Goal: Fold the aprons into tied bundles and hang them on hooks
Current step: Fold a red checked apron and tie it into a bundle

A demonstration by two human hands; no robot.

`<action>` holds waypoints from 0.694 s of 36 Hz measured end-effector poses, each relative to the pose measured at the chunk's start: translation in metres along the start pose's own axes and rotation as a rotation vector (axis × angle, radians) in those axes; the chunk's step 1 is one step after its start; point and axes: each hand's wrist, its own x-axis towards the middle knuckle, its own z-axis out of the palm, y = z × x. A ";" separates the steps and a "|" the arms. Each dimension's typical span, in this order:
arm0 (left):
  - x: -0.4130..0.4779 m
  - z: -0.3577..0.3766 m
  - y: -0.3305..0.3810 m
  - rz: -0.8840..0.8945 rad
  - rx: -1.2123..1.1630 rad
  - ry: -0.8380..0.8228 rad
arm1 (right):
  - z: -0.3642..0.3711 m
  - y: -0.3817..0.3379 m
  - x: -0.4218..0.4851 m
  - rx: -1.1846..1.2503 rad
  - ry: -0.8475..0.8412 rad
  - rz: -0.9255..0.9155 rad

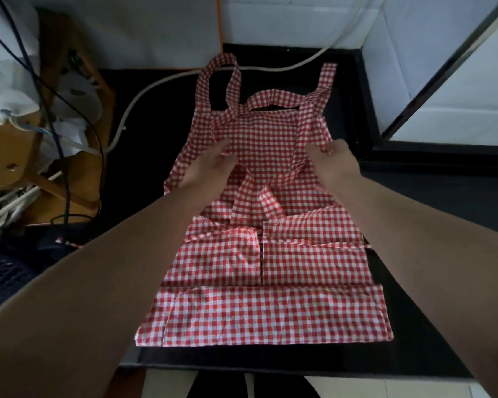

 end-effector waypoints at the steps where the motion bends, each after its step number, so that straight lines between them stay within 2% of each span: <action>1: 0.004 0.001 0.002 0.004 -0.074 -0.037 | 0.002 -0.003 0.002 -0.023 -0.033 -0.022; 3: 0.015 0.004 0.005 -0.030 -0.176 -0.102 | 0.007 -0.006 0.008 -0.059 -0.087 -0.066; 5: 0.025 0.004 0.009 -0.087 -0.171 -0.140 | 0.012 -0.011 0.013 -0.066 -0.144 -0.049; 8: 0.038 -0.004 0.011 -0.150 -0.183 -0.110 | 0.015 -0.017 0.022 -0.128 -0.190 -0.071; 11: 0.045 -0.016 0.011 -0.131 -0.345 -0.056 | 0.013 -0.021 0.027 0.124 -0.166 -0.055; 13: 0.047 -0.022 0.013 -0.123 -0.499 -0.015 | 0.010 -0.025 0.030 0.380 -0.198 -0.015; 15: 0.048 -0.026 0.013 -0.134 -0.631 -0.021 | 0.006 -0.030 0.032 0.514 -0.234 -0.003; 17: 0.050 -0.028 0.007 -0.114 -0.558 -0.057 | 0.005 -0.031 0.036 0.504 -0.232 -0.023; 20: 0.052 -0.027 -0.008 -0.052 -0.218 -0.065 | 0.007 -0.029 0.038 0.381 -0.215 -0.075; 25: 0.047 -0.027 -0.011 0.038 -0.043 -0.023 | 0.009 -0.021 0.035 0.127 -0.071 -0.185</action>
